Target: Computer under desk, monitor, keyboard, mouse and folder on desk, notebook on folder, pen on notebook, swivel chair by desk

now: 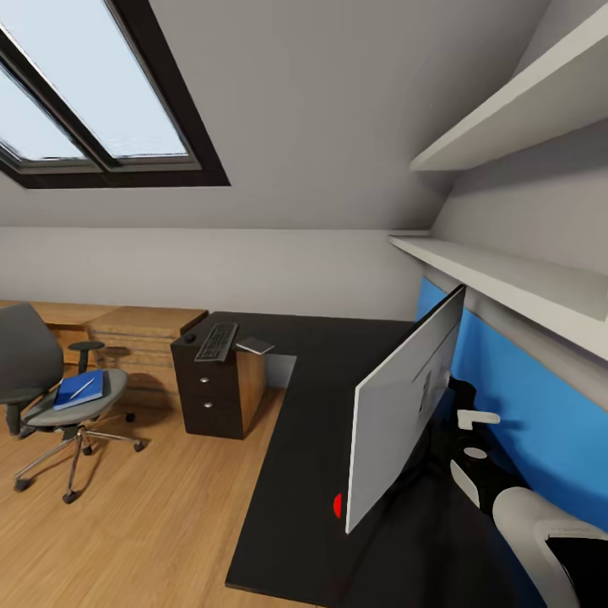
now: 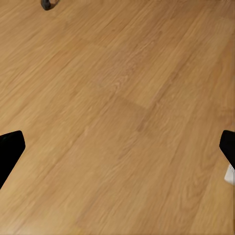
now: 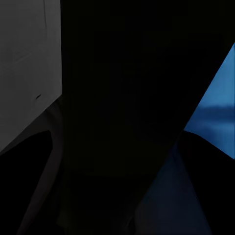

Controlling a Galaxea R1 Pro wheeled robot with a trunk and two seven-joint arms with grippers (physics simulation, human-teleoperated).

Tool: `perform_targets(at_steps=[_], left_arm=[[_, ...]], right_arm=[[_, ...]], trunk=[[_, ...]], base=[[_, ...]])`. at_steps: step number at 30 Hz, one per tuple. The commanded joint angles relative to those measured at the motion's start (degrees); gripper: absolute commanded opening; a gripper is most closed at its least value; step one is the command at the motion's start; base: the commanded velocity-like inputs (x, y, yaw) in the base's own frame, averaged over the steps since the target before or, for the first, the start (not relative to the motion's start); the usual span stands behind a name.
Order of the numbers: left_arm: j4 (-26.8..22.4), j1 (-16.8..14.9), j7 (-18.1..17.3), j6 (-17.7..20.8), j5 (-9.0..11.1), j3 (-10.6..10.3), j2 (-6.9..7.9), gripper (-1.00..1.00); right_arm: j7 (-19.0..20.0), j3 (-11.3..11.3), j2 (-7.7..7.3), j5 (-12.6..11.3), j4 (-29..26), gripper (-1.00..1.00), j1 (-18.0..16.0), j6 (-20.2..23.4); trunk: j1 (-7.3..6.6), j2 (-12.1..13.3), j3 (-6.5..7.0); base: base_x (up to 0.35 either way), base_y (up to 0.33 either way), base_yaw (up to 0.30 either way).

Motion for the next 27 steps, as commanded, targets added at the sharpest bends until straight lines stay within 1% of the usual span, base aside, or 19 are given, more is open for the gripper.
perform_targets(at_steps=[1,10,16,25,26,27], left_arm=[[-0.09,0.02,0.14,-0.06,0.2,-0.14,-0.01,1.0],[-0.09,0.02,0.21,-0.07,0.2,-0.08,0.01,1.0],[-0.09,0.02,0.23,-0.06,0.2,-0.06,0.02,1.0],[-0.08,0.0,0.23,-0.06,0.2,-0.05,0.02,1.0],[-0.09,-0.01,0.23,-0.06,0.2,-0.05,0.02,1.0],[-0.09,0.01,0.23,-0.06,0.2,-0.05,0.02,1.0]], right_arm=[[-0.13,0.09,-0.01,0.15,-0.06,-1.0,-0.08,-0.22],[-0.05,0.12,-0.01,0.15,0.02,-1.0,-0.08,-0.22],[-0.04,0.12,-0.01,0.15,0.02,-1.0,-0.08,-0.22],[-0.04,0.2,-0.01,0.22,0.04,-1.0,-0.08,-0.22],[-0.04,0.21,-0.01,0.22,0.07,1.0,-0.08,-0.22],[-0.04,0.23,-0.01,0.23,0.12,1.0,-0.08,-0.22]], trunk=[[0.02,-0.05,-0.05],[0.02,-0.05,-0.05],[0.02,-0.05,-0.05],[0.02,-0.05,-0.05],[0.02,-0.05,-0.05],[0.02,-0.05,-0.05]], base=[[0.123,-0.036,0.0],[0.031,-0.009,0.0],[0.001,-0.103,0.0],[0.0,-0.01,0.0],[0.0,0.0,0.0],[0.0,0.0,0.0]])
